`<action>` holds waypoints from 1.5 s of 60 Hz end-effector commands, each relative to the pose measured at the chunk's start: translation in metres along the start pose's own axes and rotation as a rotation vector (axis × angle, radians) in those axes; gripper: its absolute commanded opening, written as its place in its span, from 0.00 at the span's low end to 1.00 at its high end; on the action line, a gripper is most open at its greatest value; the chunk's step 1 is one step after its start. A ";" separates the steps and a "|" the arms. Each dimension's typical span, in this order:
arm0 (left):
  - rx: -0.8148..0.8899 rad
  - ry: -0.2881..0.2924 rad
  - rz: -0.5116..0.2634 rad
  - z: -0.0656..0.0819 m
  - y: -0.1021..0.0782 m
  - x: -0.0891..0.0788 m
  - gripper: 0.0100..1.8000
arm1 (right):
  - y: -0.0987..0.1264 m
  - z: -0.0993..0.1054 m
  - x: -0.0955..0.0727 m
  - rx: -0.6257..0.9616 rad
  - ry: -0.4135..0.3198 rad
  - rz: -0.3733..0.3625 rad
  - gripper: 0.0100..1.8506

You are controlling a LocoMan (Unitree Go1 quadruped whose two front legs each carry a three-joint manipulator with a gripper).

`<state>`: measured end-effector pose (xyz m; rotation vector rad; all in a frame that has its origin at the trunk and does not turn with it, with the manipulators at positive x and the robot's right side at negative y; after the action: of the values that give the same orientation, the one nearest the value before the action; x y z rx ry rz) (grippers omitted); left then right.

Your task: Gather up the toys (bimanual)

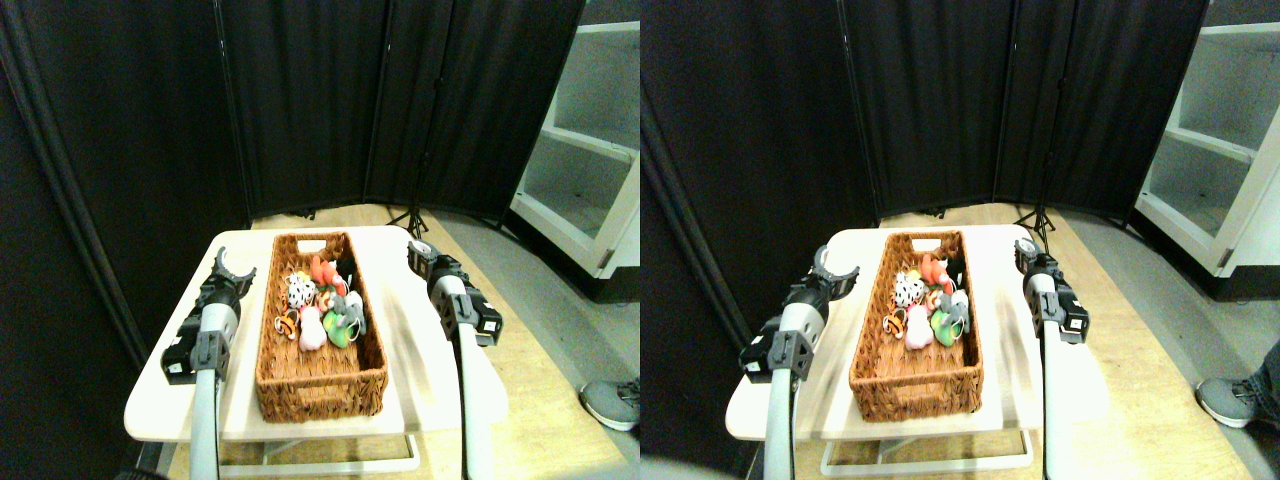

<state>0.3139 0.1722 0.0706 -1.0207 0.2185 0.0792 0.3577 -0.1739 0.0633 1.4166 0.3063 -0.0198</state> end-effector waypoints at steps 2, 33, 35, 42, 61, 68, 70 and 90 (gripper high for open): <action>0.023 -0.051 -0.026 0.009 0.005 -0.005 0.19 | -0.002 0.003 0.002 -0.044 -0.040 0.017 0.00; 0.026 -0.214 -0.023 0.012 0.052 -0.011 0.05 | -0.008 0.010 0.004 -0.068 -0.040 0.042 0.00; 0.034 -0.220 -0.022 0.011 0.053 -0.011 0.05 | -0.008 0.010 0.004 -0.071 -0.037 0.045 0.00; 0.038 -0.210 -0.035 0.008 0.053 -0.008 0.05 | -0.008 0.010 0.004 -0.038 -0.032 0.050 0.00; 0.048 -0.193 -0.006 0.005 0.049 -0.009 0.25 | -0.006 0.010 -0.001 -0.063 -0.038 0.057 0.00; 0.141 -0.170 0.046 0.006 0.049 -0.009 0.64 | -0.005 0.009 -0.002 -0.057 -0.029 0.063 0.00; 0.164 -0.164 0.053 0.006 0.050 -0.009 0.75 | -0.005 0.009 -0.003 -0.055 -0.029 0.061 0.00; 0.277 -0.300 -0.026 0.005 0.045 -0.006 0.57 | -0.002 0.006 -0.007 -0.046 -0.013 0.070 0.00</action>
<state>0.2979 0.2053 0.0350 -0.6901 -0.0499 0.2097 0.3517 -0.1849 0.0548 1.3629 0.2713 -0.0072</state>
